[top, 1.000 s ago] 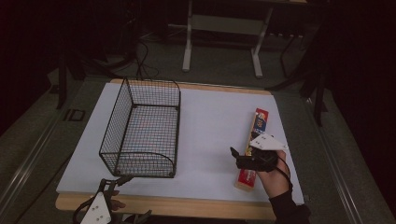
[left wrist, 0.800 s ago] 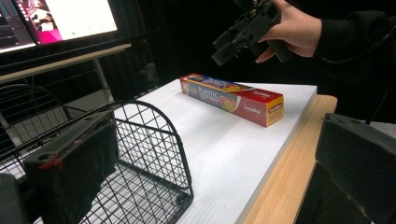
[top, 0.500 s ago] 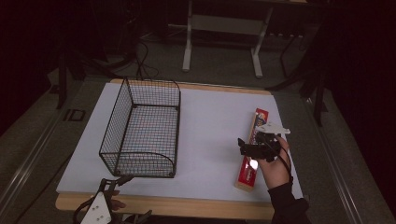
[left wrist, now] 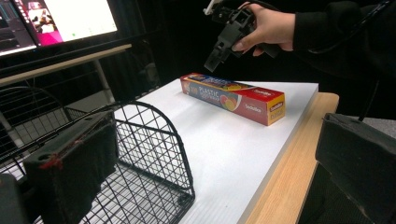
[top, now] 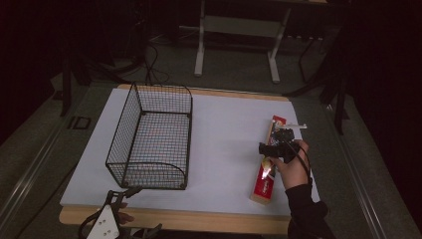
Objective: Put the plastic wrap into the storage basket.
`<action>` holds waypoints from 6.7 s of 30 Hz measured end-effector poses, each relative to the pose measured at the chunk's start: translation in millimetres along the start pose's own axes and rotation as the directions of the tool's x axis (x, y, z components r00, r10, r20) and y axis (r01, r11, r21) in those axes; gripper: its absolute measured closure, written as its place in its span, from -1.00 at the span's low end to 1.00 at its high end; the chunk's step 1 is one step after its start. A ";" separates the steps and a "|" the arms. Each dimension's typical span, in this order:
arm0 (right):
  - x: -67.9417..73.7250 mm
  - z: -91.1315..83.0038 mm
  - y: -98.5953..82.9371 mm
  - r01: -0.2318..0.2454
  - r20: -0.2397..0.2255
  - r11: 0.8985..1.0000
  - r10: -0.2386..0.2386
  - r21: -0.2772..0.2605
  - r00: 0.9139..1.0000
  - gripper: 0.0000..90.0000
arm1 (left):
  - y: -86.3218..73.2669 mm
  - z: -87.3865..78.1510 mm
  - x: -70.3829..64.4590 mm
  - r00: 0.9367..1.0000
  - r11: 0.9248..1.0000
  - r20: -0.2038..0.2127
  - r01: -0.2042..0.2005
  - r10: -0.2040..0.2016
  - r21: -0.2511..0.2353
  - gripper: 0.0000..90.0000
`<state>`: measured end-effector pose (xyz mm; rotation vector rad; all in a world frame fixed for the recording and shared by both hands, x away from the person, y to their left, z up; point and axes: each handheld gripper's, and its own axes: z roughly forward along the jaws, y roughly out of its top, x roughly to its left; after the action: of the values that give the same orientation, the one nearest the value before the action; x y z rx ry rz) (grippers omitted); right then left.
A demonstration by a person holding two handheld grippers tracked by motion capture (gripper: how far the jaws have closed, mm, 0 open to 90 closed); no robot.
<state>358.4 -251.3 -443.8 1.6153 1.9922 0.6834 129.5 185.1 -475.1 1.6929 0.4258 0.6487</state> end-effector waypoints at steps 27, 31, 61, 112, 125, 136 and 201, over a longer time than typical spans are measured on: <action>-21.2 73.0 6.9 -0.342 0.110 0.885 0.324 0.315 0.940 -0.59 | -0.2 0.7 -1.2 1.000 1.000 -0.001 -0.013 0.013 0.009 -1.00; -22.9 79.7 2.5 -0.383 0.114 0.853 0.367 0.355 0.923 -0.49 | -0.4 0.8 -0.8 1.000 1.000 0.006 -0.007 0.007 0.010 -1.00; -13.9 58.4 36.0 -0.331 0.089 0.869 0.321 0.369 0.943 -0.14 | -1.5 3.5 -0.1 1.000 1.000 0.015 -0.010 0.010 0.022 -1.00; 166.8 -10.5 149.8 0.062 -0.164 0.981 -0.031 0.184 0.986 -0.13 | -2.2 0.8 0.3 1.000 1.000 0.012 -0.007 0.007 0.023 -1.00; 225.3 -15.5 168.4 0.154 -0.218 0.981 -0.125 0.122 0.968 -0.13 | -1.9 -0.7 -1.0 1.000 1.000 0.018 -0.009 0.008 0.024 -1.00; 264.7 -9.0 173.7 0.209 -0.268 0.974 -0.179 0.089 0.947 -0.13 | -2.6 -0.8 -0.4 1.000 0.999 0.029 -0.004 0.003 0.033 -1.00; 330.8 69.9 105.8 0.317 -0.316 0.934 -0.253 0.167 0.914 -0.14 | -3.1 -1.8 -0.3 1.000 0.999 0.024 -0.008 0.008 0.036 -1.00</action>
<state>420.4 97.5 -446.8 1.3503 2.5321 0.6363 128.4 187.0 -477.9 1.7354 0.4164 0.6298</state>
